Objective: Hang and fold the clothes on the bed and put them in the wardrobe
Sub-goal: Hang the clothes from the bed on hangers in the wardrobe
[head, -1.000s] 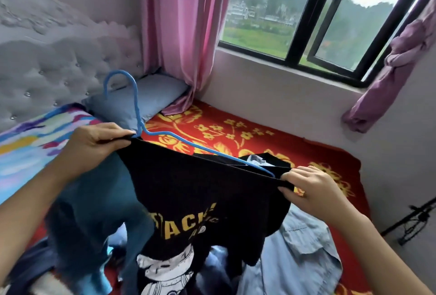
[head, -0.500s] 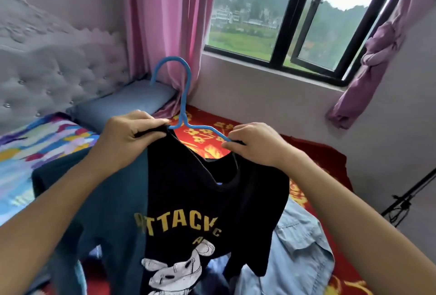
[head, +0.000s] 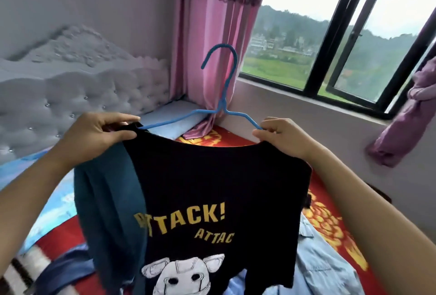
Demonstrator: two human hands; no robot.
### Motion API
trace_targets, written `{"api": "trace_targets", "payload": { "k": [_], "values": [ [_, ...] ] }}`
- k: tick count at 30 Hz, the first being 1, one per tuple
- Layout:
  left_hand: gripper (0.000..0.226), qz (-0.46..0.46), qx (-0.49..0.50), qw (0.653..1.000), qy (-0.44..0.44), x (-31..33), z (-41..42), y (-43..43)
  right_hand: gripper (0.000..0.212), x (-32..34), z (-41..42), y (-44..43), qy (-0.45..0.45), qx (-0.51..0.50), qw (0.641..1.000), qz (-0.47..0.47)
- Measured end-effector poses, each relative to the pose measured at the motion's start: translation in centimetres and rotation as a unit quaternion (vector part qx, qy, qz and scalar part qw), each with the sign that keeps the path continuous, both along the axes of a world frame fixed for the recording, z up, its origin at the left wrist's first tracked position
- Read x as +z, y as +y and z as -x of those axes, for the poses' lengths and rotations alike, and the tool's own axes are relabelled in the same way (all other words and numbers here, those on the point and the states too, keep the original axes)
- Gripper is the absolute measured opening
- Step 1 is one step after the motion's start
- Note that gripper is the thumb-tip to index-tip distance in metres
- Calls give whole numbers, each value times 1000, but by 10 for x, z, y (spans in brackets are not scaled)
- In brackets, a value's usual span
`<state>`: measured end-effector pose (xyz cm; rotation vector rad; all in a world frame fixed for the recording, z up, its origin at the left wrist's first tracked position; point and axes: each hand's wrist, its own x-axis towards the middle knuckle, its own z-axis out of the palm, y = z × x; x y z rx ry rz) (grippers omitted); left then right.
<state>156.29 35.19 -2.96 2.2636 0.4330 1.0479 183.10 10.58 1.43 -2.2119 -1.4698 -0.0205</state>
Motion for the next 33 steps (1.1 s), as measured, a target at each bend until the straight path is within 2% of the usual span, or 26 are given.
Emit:
{"api": "trace_targets", "payload": {
  "k": [7, 13, 17, 22, 26, 29, 33],
  "values": [
    [53, -1, 108, 993, -50, 11, 60, -8, 38, 4, 31, 42, 80, 89, 990, -75],
    [55, 18, 241, 967, -88, -11, 144, -52, 40, -7, 86, 87, 92, 211, 968, -96],
    [32, 38, 366, 927, -76, -40, 223, -90, 40, -27, 152, 121, 87, 314, 944, -50],
    [31, 20, 497, 861, -103, -40, 317, -136, 39, -22, 247, 152, 83, 413, 907, -16],
    [29, -25, 554, 825, -107, -36, 368, -155, 33, -20, 306, 162, 93, 455, 885, 12],
    [25, -26, 591, 800, -97, -39, 414, -158, 35, -26, 356, 163, 98, 493, 863, 37],
    [26, -18, 614, 784, -85, -36, 481, -146, 36, -26, 426, 168, 140, 521, 839, 62]
  ]
}}
